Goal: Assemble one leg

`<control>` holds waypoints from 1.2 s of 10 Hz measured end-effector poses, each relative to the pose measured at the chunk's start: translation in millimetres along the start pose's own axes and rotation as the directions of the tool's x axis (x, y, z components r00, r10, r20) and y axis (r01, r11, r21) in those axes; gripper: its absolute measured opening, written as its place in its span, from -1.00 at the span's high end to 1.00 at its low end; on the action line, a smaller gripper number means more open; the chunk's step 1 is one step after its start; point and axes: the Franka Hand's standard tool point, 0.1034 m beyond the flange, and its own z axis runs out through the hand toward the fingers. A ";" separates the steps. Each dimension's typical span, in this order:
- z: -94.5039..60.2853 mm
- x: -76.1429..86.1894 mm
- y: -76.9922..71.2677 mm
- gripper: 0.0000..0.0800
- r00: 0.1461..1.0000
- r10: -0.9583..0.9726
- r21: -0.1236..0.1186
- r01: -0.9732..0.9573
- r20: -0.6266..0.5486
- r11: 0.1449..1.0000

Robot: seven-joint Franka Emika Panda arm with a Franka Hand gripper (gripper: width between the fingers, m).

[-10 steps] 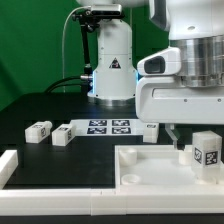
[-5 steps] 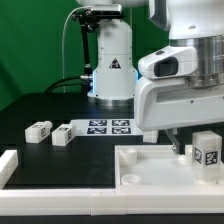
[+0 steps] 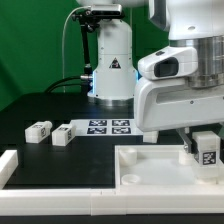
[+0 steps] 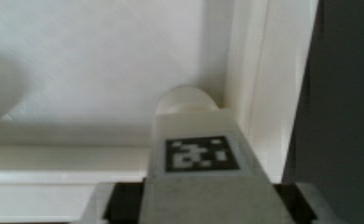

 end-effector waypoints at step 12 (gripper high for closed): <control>2.6 -0.2 -3.9 0.27 0.146 0.989 0.026 -0.989 -0.008 0.146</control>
Offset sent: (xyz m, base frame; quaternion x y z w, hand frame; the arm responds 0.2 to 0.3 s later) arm -0.0098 -0.0011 -0.0040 -0.0474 0.0077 0.4114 0.9102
